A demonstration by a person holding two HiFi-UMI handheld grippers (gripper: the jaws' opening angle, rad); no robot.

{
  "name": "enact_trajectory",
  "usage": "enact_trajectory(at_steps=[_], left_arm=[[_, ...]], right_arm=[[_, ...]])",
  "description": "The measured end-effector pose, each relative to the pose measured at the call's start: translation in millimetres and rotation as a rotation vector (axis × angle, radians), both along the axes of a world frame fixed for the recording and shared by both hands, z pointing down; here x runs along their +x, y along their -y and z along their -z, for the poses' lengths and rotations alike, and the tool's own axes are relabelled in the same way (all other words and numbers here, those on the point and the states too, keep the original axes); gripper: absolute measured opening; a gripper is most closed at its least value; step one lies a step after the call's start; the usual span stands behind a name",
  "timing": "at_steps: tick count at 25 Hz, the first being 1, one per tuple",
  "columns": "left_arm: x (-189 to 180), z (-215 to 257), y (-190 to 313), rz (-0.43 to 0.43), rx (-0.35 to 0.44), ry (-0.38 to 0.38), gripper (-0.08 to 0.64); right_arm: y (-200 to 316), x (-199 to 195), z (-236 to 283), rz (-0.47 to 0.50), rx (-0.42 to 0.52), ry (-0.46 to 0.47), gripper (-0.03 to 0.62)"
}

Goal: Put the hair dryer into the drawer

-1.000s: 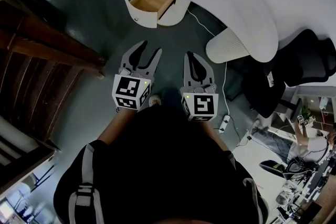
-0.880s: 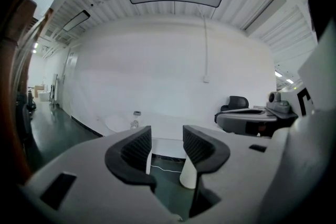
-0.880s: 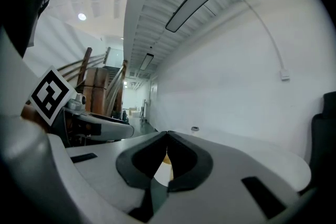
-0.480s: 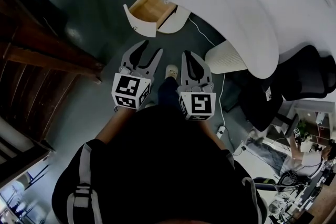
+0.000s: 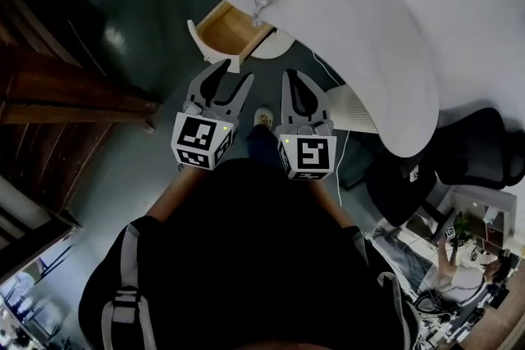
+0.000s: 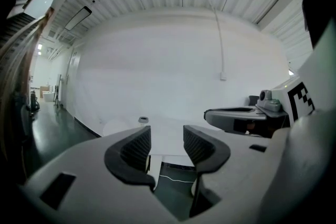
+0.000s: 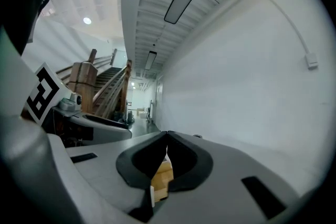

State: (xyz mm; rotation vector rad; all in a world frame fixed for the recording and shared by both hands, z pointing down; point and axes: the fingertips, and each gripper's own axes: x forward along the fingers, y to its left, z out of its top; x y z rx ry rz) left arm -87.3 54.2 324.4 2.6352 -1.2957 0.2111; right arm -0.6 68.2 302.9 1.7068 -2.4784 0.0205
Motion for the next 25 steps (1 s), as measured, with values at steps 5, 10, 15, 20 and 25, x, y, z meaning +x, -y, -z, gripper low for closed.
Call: enact_trajectory(at_steps=[5,10,15,20,25], left_arm=[[20.4,0.4,48.5,0.018,-0.014,0.002,0.195],[39.4,-4.5,93.5,0.044,-0.034,0.019,0.196],[56.5,-10.2,130.4,0.073,-0.038,0.024,0.198],[69.0,-13.2,153.6,0.08,-0.049,0.029,0.199],[77.1,-17.5,172.4,0.067,-0.067,0.039,0.199]], right_arm=[[53.0,16.2,-2.2,0.038,-0.02,0.0,0.021],[99.0,32.4,-10.1,0.085,-0.045,-0.008,0.021],[139.7,51.6,-16.8,0.122,-0.043,-0.023,0.021],[164.0,62.4,-28.2,0.141,-0.064,-0.018,0.021],[180.0,63.0,-35.9,0.152,-0.104,-0.002,0.021]])
